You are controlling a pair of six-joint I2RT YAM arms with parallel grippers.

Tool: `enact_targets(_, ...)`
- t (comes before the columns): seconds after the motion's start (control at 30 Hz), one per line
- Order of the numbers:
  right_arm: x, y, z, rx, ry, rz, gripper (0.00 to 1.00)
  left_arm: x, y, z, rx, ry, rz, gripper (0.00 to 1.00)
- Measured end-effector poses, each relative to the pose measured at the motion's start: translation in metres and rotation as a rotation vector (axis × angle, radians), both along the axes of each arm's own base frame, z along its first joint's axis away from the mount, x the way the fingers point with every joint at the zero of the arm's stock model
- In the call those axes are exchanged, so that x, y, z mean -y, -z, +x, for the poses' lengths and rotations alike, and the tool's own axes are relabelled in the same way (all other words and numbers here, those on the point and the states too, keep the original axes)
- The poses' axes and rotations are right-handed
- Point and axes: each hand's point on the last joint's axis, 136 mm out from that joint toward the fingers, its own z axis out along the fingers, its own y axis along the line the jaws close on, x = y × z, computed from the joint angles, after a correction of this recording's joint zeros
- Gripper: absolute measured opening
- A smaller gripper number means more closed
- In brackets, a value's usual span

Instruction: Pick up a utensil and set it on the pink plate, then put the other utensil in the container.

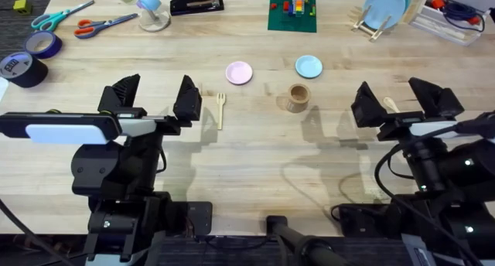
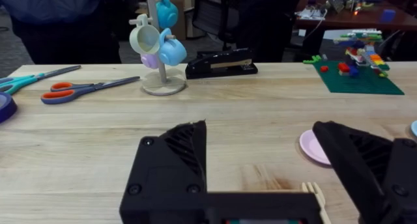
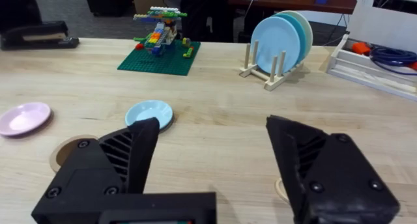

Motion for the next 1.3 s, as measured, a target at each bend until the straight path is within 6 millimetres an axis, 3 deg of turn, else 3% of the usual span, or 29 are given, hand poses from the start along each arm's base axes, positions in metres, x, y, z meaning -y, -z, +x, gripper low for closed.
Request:
enact_targets(0.63, 0.0, 0.001, 0.0, -0.003, -0.001, -0.008, 0.994, 0.0, 0.001, 0.0, -0.003, 0.0, 0.0, 0.994)
enact_targets(0.8, 0.0, 0.003, -0.004, -0.05, -0.004, -0.015, 0.995, 0.0, 0.011, -0.005, -0.095, 0.0, 0.0, 0.995)
enact_targets(0.87, -0.001, 0.008, -0.011, -0.124, -0.006, -0.017, 0.995, 0.0, 0.002, -0.011, -0.123, 0.0, 0.0, 0.994)
enact_targets(1.0, -0.001, 0.015, -0.03, -0.254, -0.012, -0.019, 0.995, 0.0, -0.035, -0.03, -0.129, 0.0, 0.0, 0.995)
enact_targets(1.13, -0.002, -0.008, -0.048, -0.29, -0.015, -0.018, 0.995, 0.0, -0.067, -0.045, -0.153, 0.0, 0.0, 0.995)
enact_targets(1.3, -0.002, -0.036, -0.063, -0.348, -0.016, -0.018, 0.995, 0.0, -0.09, -0.045, -0.246, 0.0, 0.0, 0.993)
